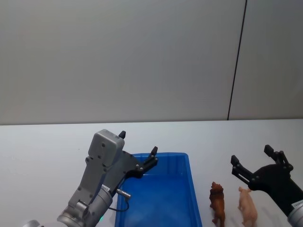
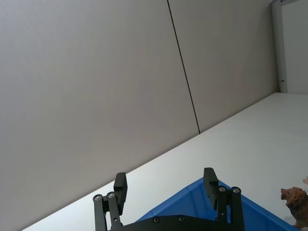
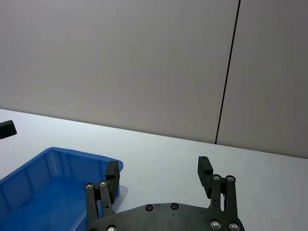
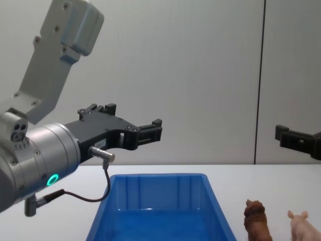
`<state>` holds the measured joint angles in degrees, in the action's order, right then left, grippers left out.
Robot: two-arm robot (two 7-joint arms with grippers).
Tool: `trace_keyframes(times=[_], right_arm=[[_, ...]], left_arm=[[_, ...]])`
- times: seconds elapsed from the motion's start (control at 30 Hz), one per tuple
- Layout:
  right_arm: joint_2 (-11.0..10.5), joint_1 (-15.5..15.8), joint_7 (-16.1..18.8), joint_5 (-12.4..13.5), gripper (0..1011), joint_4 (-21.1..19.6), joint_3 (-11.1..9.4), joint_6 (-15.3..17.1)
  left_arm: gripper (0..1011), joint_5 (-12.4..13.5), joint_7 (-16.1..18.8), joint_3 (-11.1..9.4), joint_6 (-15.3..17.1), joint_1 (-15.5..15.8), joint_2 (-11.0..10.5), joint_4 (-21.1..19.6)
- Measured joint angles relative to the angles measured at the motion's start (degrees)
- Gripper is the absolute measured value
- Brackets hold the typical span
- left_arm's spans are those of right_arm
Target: Pick up the two dolls from the table and place them into the box.
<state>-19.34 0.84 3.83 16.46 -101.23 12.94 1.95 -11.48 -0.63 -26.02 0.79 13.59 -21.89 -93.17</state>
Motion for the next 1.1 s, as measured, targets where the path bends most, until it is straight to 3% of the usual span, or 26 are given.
trace_keyframes(times=[0.37,1.1], right_arm=[[-0.6,-0.1,1.2,0.9,1001,0.4,-0.6,1.3],[-3.6,0.7,6.0,0.4,1001,3.1,-1.7,10.0]], left_arm=[[1001,0.0,0.0,0.0,0.0,0.0,0.0,0.0],[1001,0.0,0.0,0.0,0.0,0.0,0.0,0.0]])
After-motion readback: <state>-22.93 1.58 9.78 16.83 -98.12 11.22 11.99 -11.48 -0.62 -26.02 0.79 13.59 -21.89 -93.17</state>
